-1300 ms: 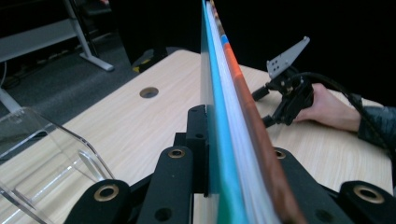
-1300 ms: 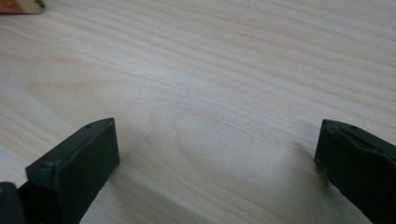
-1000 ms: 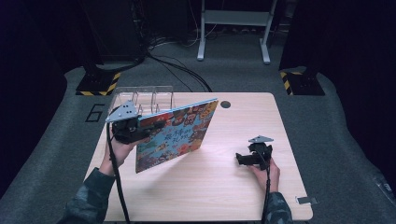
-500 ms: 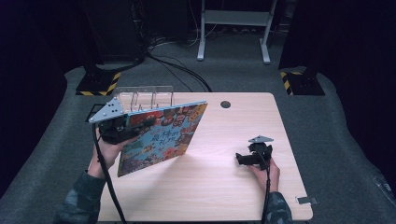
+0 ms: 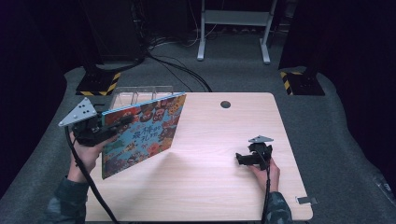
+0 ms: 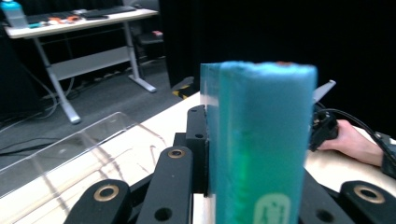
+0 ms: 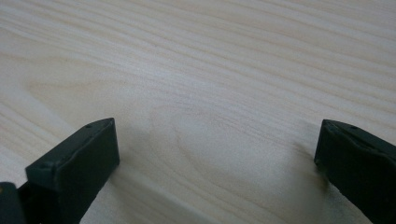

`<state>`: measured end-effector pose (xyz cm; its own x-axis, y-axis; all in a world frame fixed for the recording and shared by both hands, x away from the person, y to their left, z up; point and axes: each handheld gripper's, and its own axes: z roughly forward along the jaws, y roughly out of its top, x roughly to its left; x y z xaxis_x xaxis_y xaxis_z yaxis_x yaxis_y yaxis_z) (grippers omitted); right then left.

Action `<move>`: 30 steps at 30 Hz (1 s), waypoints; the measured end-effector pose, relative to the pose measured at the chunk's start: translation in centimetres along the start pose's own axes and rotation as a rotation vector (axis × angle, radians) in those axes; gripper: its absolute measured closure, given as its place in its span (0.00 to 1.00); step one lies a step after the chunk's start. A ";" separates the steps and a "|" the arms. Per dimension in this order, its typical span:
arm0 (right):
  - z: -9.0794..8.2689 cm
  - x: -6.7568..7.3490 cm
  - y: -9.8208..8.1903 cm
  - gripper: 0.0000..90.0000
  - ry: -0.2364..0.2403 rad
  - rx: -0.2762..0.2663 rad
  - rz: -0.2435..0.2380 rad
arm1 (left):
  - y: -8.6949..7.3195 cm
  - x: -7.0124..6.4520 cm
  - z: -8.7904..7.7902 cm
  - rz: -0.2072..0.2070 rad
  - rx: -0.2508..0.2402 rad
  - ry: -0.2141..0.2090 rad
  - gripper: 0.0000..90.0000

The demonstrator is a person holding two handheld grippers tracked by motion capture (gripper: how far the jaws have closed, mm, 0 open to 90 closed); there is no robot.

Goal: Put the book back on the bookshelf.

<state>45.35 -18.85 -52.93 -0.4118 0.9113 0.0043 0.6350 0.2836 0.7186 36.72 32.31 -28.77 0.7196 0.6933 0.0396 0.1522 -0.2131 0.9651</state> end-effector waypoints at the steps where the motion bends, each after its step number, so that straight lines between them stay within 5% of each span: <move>1: 0.0 0.0 0.0 0.00 0.000 0.000 0.000 | -0.1 0.2 -0.3 0.000 -0.004 0.006 0.90; 30: 0.0 0.0 0.0 0.00 0.003 -0.002 -0.002 | -2.2 4.1 -6.2 -0.112 -0.049 0.292 0.90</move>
<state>45.38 -18.86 -52.93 -0.4154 0.9096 0.0050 0.6330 0.2852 0.7197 35.15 39.89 -29.13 0.4740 0.8805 -0.0021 0.1819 -0.0956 0.9787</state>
